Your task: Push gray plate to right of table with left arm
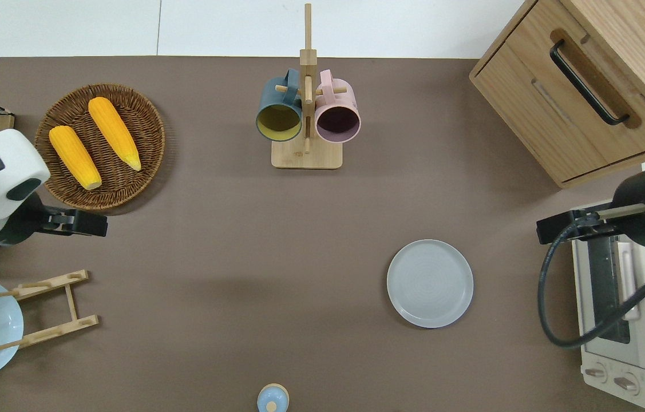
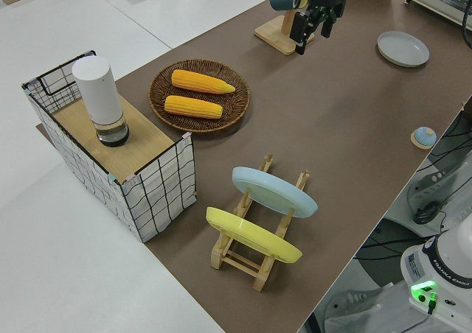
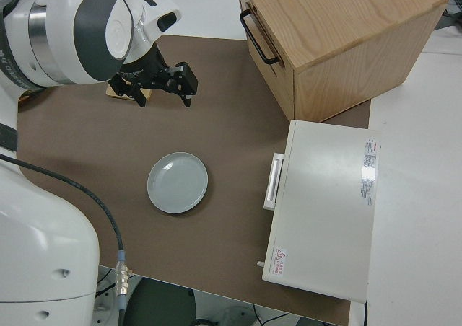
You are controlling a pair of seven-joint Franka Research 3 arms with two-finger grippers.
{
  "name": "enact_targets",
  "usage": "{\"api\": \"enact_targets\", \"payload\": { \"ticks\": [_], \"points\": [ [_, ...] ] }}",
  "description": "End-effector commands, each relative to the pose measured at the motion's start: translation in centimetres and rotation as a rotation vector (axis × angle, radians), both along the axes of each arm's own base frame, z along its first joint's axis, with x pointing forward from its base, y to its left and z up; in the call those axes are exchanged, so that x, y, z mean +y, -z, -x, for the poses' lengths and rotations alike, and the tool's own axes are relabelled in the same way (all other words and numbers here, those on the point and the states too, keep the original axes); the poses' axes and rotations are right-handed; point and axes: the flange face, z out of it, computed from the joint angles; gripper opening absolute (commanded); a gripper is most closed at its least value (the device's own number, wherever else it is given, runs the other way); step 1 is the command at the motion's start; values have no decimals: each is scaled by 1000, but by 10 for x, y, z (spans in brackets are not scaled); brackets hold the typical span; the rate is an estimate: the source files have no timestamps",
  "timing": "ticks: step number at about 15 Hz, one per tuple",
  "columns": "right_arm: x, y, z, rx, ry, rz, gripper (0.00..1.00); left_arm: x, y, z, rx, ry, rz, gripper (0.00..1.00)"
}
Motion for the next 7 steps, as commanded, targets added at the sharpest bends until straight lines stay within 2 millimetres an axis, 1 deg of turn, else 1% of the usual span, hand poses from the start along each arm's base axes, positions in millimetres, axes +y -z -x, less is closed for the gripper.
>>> {"api": "enact_targets", "payload": {
  "ticks": [1, 2, 7],
  "points": [
    [-2, -3, 4, 6, 2, -7, 983, 16, -23, -3, -2, 41, -41, 991],
    [-2, -3, 4, 4, 2, -7, 983, 17, -28, -4, -11, 39, -44, 991],
    [-2, -3, 4, 6, 2, -7, 983, 20, -27, -4, -9, 33, -43, 991]
  ]
}}
